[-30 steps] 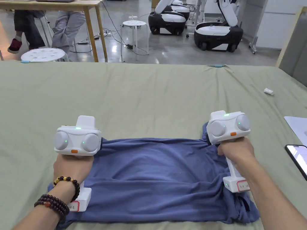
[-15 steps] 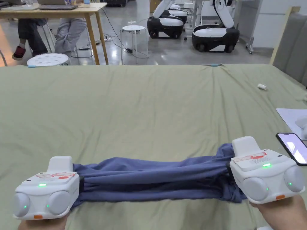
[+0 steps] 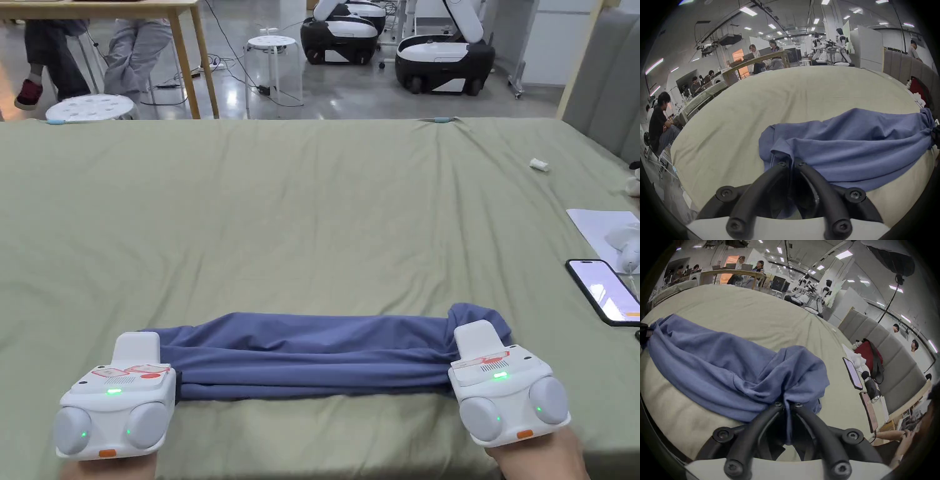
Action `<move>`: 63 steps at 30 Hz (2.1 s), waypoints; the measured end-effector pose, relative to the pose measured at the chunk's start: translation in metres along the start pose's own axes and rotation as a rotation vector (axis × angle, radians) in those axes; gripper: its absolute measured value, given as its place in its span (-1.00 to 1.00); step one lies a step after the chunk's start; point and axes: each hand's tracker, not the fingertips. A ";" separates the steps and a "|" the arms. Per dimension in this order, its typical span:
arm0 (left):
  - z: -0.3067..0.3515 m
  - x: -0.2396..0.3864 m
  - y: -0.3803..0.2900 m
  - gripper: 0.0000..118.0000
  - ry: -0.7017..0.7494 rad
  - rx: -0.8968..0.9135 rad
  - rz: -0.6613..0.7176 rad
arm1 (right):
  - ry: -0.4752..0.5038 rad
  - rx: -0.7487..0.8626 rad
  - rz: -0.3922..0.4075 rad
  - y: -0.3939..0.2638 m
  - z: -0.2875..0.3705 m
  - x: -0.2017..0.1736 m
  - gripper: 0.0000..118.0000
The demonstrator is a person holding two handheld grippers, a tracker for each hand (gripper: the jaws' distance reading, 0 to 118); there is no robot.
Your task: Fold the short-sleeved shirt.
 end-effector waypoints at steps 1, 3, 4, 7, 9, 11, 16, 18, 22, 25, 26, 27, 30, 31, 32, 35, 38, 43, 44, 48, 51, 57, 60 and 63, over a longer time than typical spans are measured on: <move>0.004 -0.002 0.003 -0.70 0.001 0.000 0.000 | 0.006 0.020 -0.032 -0.001 0.007 0.004 -0.71; 0.017 -0.008 0.005 0.25 -0.011 0.061 0.030 | -0.001 0.046 -0.078 0.000 0.026 0.013 0.16; 0.024 -0.013 0.008 0.72 -0.019 0.090 0.054 | 0.016 0.060 -0.099 0.002 0.036 0.018 0.60; 0.051 -0.022 0.018 0.96 -0.042 0.170 0.098 | 0.065 0.164 -0.137 0.008 0.069 0.025 0.94; 0.059 -0.023 0.023 0.91 -0.053 0.158 0.088 | 0.075 0.205 -0.124 0.012 0.080 0.021 0.65; 0.064 -0.022 0.026 0.40 -0.069 0.159 0.101 | 0.110 0.213 -0.108 0.016 0.084 0.015 -0.19; 0.062 -0.018 0.023 -1.00 -0.088 0.154 0.105 | 0.174 0.177 -0.090 0.023 0.069 -0.009 -1.00; 0.059 -0.018 0.021 -1.00 -0.107 0.136 0.095 | 0.176 0.176 -0.102 0.024 0.066 -0.016 -1.00; 0.061 -0.020 0.017 -1.00 -0.130 0.125 0.110 | 0.195 0.170 -0.084 0.026 0.066 -0.024 -1.00; 0.059 -0.032 0.018 -1.00 -0.205 0.093 0.153 | 0.202 0.172 -0.084 0.027 0.069 -0.024 -1.00; 0.058 -0.038 0.019 -1.00 -0.222 0.093 0.179 | 0.203 0.174 -0.084 0.028 0.070 -0.023 -1.00; 0.059 -0.043 0.019 -0.93 -0.242 0.100 0.191 | 0.205 0.177 -0.084 0.028 0.072 -0.022 -1.00; 0.053 -0.062 0.023 0.06 -0.342 0.060 0.222 | 0.204 0.183 -0.082 0.026 0.075 -0.021 -1.00; 0.049 -0.070 0.023 0.48 -0.379 0.036 0.253 | 0.204 0.184 -0.080 0.026 0.075 -0.021 -1.00; 0.044 -0.075 0.023 0.85 -0.370 0.019 0.295 | 0.203 0.183 -0.081 0.026 0.076 -0.020 -1.00; 0.032 -0.094 0.019 1.00 -0.454 0.070 0.368 | 0.206 0.184 -0.089 0.025 0.078 -0.020 -1.00; 0.013 -0.108 0.020 1.00 -0.534 0.018 0.401 | 0.209 0.182 -0.085 0.025 0.079 -0.021 -1.00; -0.022 -0.114 0.014 0.99 -0.727 -0.041 0.469 | 0.216 0.180 -0.088 0.026 0.080 -0.023 -1.00; -0.028 -0.113 0.013 0.94 -0.732 -0.056 0.485 | 0.215 0.177 -0.087 0.026 0.080 -0.024 -1.00; -0.042 -0.101 0.007 0.88 -0.734 -0.074 0.452 | 0.217 0.172 -0.077 0.028 0.081 -0.028 -1.00; -0.040 -0.094 0.009 0.90 -0.753 -0.047 0.437 | 0.217 0.168 -0.063 0.032 0.078 -0.035 -1.00; -0.040 -0.091 0.010 0.80 -0.850 -0.057 0.416 | 0.235 0.165 -0.062 0.036 0.076 -0.047 -1.00; -0.044 -0.092 0.009 -0.08 -0.821 -0.063 0.396 | 0.241 0.159 -0.054 0.036 0.075 -0.052 -1.00; -0.054 -0.095 0.004 -0.72 -0.825 -0.105 0.454 | 0.246 0.153 -0.044 0.035 0.075 -0.054 -1.00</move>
